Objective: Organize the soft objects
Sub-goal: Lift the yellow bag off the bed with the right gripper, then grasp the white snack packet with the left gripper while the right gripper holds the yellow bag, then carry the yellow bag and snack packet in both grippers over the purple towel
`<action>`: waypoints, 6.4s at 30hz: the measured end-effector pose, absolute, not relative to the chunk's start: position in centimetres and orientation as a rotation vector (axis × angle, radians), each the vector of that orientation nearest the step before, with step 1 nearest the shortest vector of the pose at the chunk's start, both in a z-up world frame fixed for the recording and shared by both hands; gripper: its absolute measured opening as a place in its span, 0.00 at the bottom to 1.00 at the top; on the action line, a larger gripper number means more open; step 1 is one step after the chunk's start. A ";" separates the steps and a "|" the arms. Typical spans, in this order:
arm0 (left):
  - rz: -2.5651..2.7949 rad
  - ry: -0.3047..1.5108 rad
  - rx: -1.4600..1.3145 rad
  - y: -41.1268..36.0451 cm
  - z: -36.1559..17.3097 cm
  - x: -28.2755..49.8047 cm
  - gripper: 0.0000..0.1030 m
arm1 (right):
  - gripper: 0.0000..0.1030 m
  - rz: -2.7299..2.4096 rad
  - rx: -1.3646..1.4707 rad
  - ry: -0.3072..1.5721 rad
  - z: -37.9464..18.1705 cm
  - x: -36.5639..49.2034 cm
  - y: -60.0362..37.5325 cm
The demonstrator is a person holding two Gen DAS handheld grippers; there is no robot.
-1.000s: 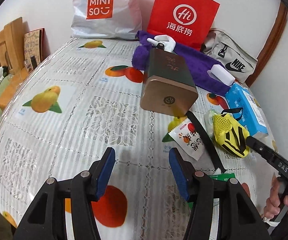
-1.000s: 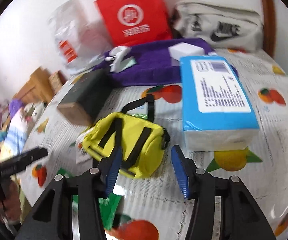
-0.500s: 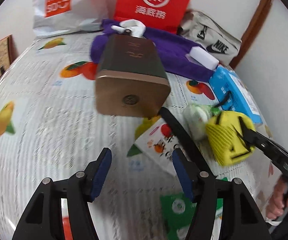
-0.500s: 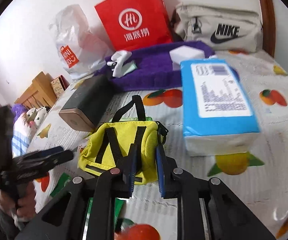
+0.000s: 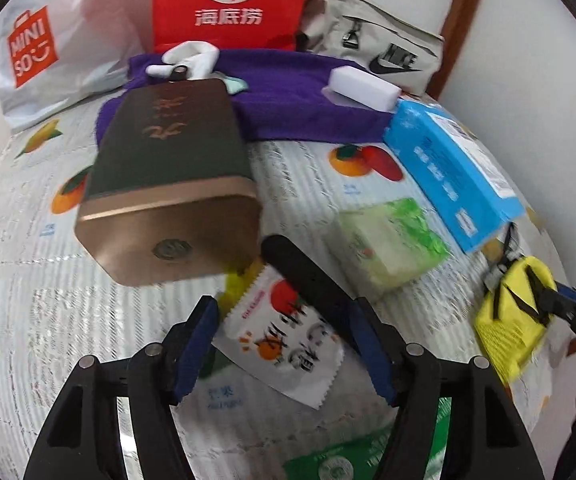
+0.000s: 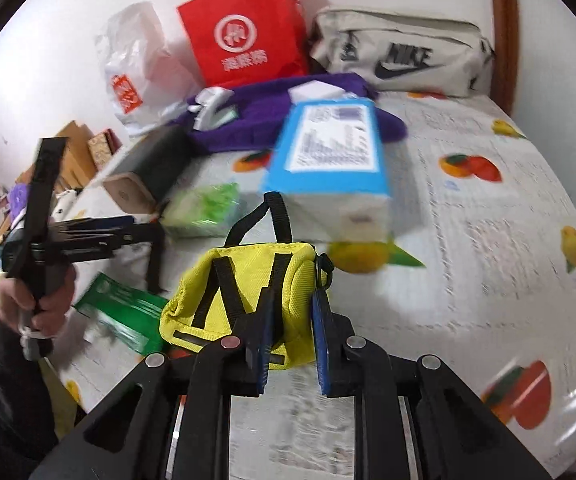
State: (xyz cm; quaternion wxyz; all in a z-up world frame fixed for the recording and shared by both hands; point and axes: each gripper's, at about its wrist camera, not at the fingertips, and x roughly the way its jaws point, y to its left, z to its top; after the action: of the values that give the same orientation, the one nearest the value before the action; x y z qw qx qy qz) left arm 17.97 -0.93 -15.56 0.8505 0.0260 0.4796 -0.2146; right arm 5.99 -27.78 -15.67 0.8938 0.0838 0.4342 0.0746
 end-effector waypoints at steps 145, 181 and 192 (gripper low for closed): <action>-0.317 0.835 -0.028 1.6 -4.7 22.6 0.08 | 0.28 0.218 0.153 0.740 -5.5 17.4 -29.6; -0.321 0.908 -0.016 0.1 -8.6 35.8 0.08 | 0.28 0.127 0.183 0.830 -10.5 39.1 -28.9; -0.341 0.985 -0.012 -1.5 -11.2 38.6 0.08 | 0.29 0.116 0.187 0.912 -12.7 41.8 -28.8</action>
State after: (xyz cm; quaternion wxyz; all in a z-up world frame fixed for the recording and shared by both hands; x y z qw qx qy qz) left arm 38.58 -1.47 -11.21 0.8672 -0.0058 0.4706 -0.1628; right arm 41.84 -28.85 -12.70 0.8919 0.0901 0.4396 0.0558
